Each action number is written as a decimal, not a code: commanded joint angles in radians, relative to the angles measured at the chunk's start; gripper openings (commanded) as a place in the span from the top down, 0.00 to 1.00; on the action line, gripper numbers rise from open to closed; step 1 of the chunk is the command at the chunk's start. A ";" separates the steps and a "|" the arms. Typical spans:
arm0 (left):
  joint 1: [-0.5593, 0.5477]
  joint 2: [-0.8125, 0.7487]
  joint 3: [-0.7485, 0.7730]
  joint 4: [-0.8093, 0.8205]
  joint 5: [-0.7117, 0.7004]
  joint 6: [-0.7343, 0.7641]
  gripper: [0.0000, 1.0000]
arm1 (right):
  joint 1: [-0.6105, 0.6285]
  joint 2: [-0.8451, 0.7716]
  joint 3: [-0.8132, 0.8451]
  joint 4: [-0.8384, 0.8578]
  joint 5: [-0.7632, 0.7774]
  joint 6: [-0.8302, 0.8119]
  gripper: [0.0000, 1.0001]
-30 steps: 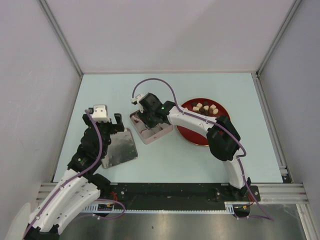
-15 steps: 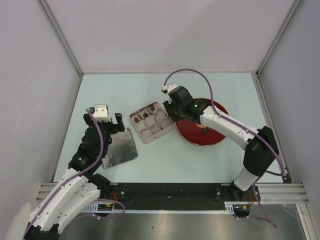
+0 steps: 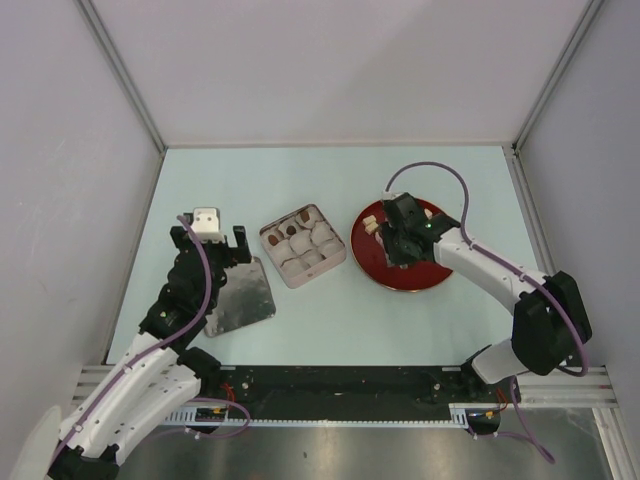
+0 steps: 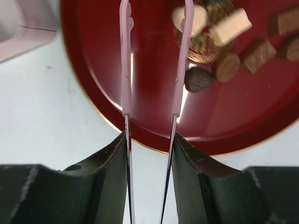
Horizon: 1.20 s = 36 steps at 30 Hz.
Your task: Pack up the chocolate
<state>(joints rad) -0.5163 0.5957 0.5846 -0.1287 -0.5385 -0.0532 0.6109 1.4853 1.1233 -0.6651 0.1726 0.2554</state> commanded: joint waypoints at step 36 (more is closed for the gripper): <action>0.006 -0.002 0.001 0.038 0.014 -0.010 0.00 | -0.115 0.010 -0.125 0.121 -0.028 0.021 0.82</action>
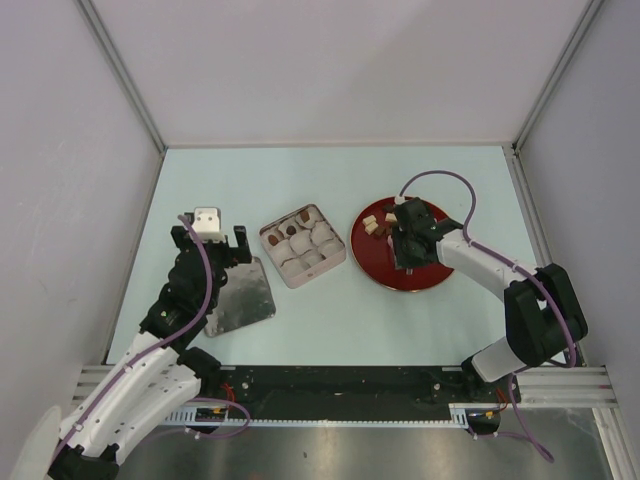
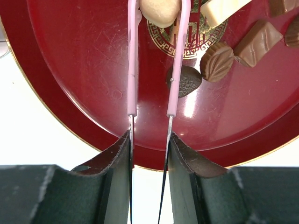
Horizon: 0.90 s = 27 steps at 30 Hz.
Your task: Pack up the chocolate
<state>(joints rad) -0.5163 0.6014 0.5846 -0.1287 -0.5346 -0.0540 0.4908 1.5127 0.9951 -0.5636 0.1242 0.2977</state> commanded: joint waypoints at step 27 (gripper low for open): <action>0.006 -0.020 0.003 0.035 0.012 -0.009 0.00 | 0.245 0.076 0.335 0.070 -0.008 -0.149 0.95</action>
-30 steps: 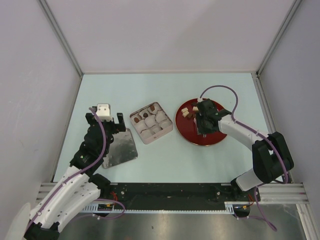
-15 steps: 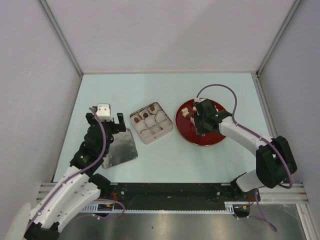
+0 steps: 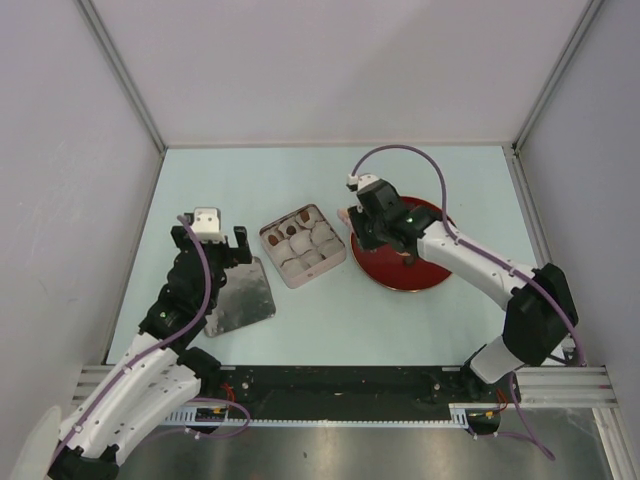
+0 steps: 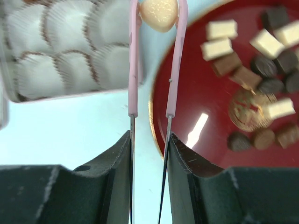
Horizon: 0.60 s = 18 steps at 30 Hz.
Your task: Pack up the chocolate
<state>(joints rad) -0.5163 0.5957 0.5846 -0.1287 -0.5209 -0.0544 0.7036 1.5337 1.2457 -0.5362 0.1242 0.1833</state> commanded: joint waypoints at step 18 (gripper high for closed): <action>0.006 -0.037 0.001 0.040 -0.007 -0.004 0.00 | 0.094 0.264 0.202 0.022 -0.041 -0.045 0.87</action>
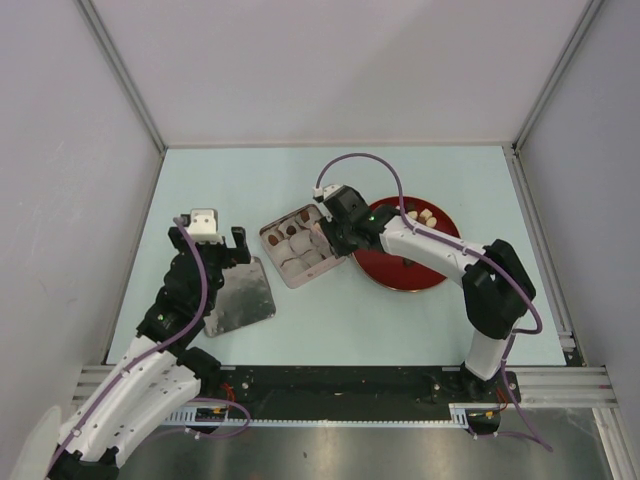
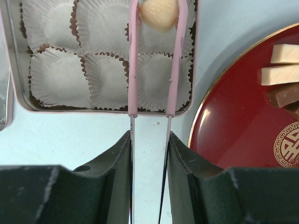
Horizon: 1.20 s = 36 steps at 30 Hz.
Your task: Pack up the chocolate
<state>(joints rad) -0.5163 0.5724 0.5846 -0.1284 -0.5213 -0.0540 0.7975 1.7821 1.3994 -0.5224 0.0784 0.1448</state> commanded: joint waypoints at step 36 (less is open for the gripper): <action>0.006 -0.017 0.000 0.038 -0.013 -0.004 0.00 | -0.004 -0.041 0.049 0.025 0.058 0.010 0.58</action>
<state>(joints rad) -0.5163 0.5663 0.5846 -0.1284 -0.5213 -0.0536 0.7963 1.8347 1.4029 -0.5259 0.0952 0.1490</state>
